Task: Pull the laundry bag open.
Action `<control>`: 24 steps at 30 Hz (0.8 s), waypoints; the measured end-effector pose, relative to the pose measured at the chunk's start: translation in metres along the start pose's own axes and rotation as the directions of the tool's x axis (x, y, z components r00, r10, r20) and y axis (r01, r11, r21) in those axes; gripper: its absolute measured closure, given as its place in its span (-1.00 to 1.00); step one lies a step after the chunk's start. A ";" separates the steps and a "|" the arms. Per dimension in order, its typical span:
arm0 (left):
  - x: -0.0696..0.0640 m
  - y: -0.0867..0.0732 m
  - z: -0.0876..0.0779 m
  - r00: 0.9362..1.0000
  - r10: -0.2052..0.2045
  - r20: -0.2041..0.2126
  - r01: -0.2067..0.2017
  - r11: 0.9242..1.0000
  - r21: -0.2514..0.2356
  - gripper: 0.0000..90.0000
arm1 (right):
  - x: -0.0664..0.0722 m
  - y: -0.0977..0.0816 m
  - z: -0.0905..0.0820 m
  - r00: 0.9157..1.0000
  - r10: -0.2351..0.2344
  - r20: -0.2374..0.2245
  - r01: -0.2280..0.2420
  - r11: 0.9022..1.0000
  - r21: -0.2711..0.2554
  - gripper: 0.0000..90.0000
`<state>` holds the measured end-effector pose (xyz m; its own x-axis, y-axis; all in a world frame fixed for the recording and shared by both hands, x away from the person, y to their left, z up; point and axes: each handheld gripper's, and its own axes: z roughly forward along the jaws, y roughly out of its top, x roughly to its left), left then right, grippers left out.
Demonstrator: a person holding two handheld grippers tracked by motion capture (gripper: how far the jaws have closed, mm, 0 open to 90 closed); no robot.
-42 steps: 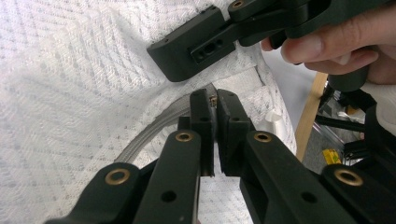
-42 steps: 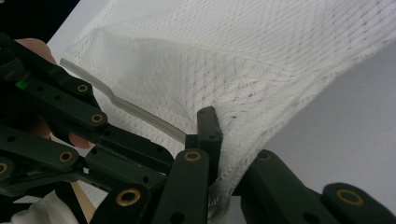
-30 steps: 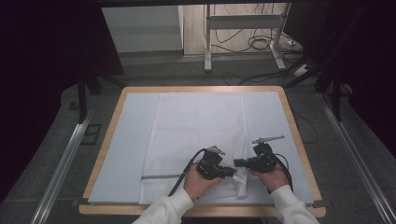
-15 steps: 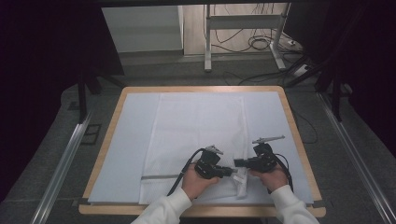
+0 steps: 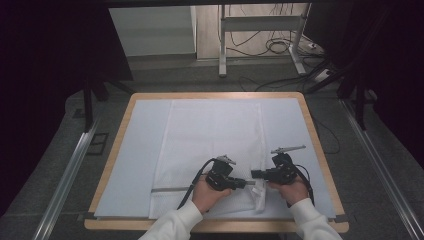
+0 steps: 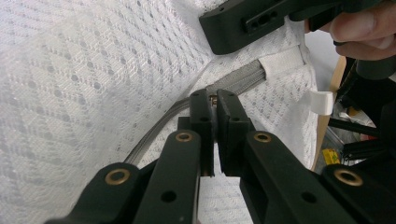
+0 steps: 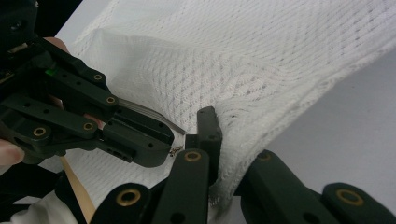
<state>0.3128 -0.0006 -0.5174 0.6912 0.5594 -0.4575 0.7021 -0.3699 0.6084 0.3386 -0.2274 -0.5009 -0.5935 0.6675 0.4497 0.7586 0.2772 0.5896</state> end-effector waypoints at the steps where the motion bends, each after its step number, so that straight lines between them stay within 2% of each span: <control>1: 0.000 0.000 0.000 1.000 -0.004 0.000 0.004 1.000 -0.001 0.94 | 0.000 0.000 0.000 1.000 -0.002 -0.001 0.002 1.000 0.002 0.96; 12: 0.005 -0.003 -0.002 1.000 -0.016 -0.009 0.016 1.000 0.002 0.93 | -0.001 0.000 -0.001 1.000 -0.003 0.004 0.003 1.000 0.001 0.96; 17: 0.005 -0.006 -0.004 1.000 -0.014 -0.012 0.013 1.000 -0.002 0.93 | -0.001 0.000 0.000 1.000 -0.005 0.004 0.005 1.000 0.002 0.96; 20: 0.005 -0.008 -0.005 1.000 0.000 -0.030 0.000 1.000 0.004 0.93 | -0.001 -0.001 -0.001 1.000 -0.004 0.005 0.004 1.000 0.000 0.96; 24: 0.007 -0.010 -0.007 1.000 -0.006 -0.021 0.006 1.000 0.001 0.93 | -0.001 -0.001 0.000 1.000 -0.004 0.004 0.004 1.000 0.001 0.96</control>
<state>0.3098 0.0127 -0.5221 0.6834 0.5771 -0.4472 0.7063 -0.3676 0.6050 0.3385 -0.2286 -0.5020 -0.5957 0.6688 0.4449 0.7565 0.2809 0.5906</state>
